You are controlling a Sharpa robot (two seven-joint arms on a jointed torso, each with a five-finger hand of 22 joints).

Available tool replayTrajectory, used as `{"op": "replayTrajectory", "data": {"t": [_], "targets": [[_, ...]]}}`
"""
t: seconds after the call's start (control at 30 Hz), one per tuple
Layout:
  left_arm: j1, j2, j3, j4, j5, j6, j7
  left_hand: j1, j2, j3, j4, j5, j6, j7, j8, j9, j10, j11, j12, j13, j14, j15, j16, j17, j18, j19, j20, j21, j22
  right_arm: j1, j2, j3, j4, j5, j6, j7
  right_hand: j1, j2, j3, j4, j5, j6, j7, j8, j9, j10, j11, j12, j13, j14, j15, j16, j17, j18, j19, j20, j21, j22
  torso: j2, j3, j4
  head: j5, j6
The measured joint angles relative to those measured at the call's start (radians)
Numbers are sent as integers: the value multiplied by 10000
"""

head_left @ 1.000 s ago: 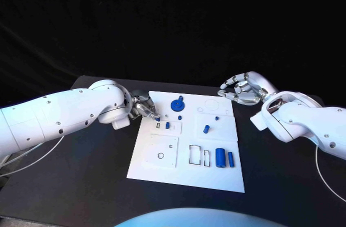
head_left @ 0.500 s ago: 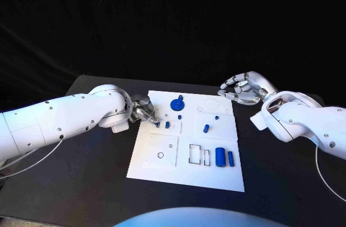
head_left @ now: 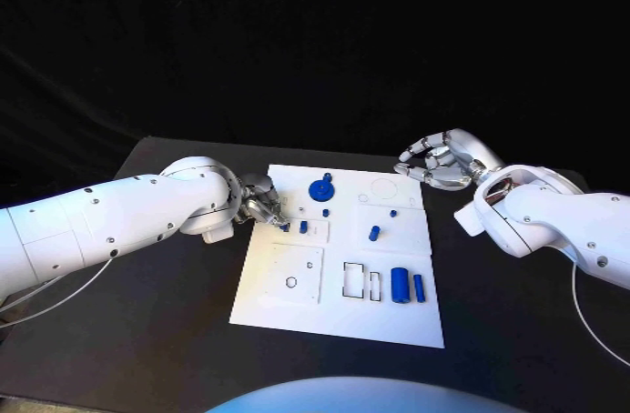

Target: Assemble the parts on the task board

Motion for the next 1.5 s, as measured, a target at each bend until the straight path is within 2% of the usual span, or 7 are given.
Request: {"op": "replayTrajectory", "data": {"t": [0.43,1.1,1.5], "targets": [[-1,144,-4,-88,-138,4,-27,-19,-18,0,0,-5,37,-35,-28,-2,0,1,-1,1,0,0,0,0,1,0,0,0,-1,0,0,0,5,0,0,0,0,0,0,0,0,0,0,0,0,0,0,0,1,0,0,0,-1,0,0,0,0,7,-1,-1,0,-5,-1],[13,169,7,-89,-192,241,-158,2,2,0,0,5,92,-22,-104,-7,52,-24,-2,-31,0,0,0,0,1,-1,0,0,-2,-1,-6,0,7,0,1,0,0,0,0,0,0,0,0,39,0,0,0,0,1,0,0,0,-3,0,0,0,0,5,-3,-2,9,-10,-15],[14,251,4,-115,-233,252,-264,2,2,0,0,2,105,-32,-21,48,53,-22,-6,-18,0,0,-1,0,1,-1,0,0,-2,-1,-12,0,11,0,1,0,0,0,0,0,0,0,0,39,0,0,0,0,1,0,0,0,-4,0,0,0,0,3,-3,-2,5,-6,-9]]}}
